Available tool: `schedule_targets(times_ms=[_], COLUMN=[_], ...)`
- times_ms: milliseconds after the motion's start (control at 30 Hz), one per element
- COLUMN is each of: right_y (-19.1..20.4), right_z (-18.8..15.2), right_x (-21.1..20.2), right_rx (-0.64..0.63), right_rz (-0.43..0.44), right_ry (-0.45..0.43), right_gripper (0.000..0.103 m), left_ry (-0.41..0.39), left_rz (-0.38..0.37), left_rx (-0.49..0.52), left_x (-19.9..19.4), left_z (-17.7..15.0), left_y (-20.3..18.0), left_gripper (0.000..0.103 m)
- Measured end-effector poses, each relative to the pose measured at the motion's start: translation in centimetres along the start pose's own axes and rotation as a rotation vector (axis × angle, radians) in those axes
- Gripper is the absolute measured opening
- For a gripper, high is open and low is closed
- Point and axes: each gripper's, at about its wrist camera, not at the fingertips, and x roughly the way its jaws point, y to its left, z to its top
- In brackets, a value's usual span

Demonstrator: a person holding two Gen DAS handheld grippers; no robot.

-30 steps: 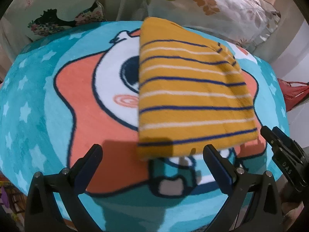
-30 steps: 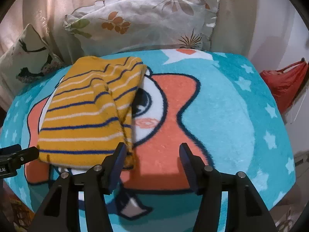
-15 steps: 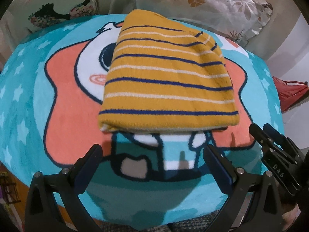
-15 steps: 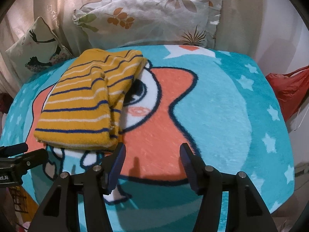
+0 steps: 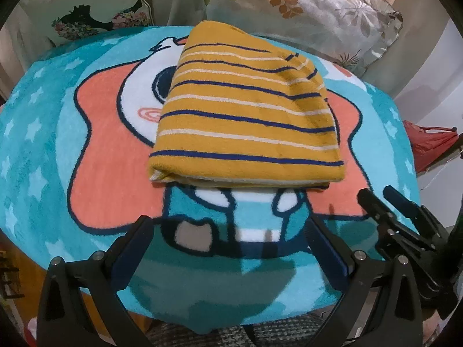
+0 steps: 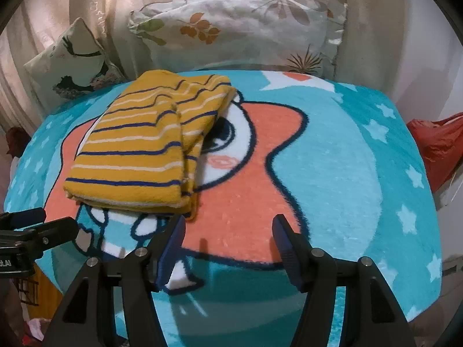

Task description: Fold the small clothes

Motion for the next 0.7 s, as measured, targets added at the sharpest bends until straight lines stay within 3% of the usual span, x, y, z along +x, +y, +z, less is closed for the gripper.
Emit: schedule_targets(times_ms=[133, 700], right_y=[0.3, -1.3], right_z=[0.1, -0.2], right_x=[0.0, 0.6], right_rx=[-0.009, 0.025], right_rz=[0.009, 0.003], right_ry=[-0.006, 0.011], right_gripper=[0.067, 0.068], left_ry=[0.003, 0.053], left_rz=[-0.021, 0.016], left_rx=[-0.019, 0.019], left_x=[-0.1, 1.6], left_z=[0.0, -0.1], left_y=[0.2, -1.4], left_gripper=[0.103, 0.103])
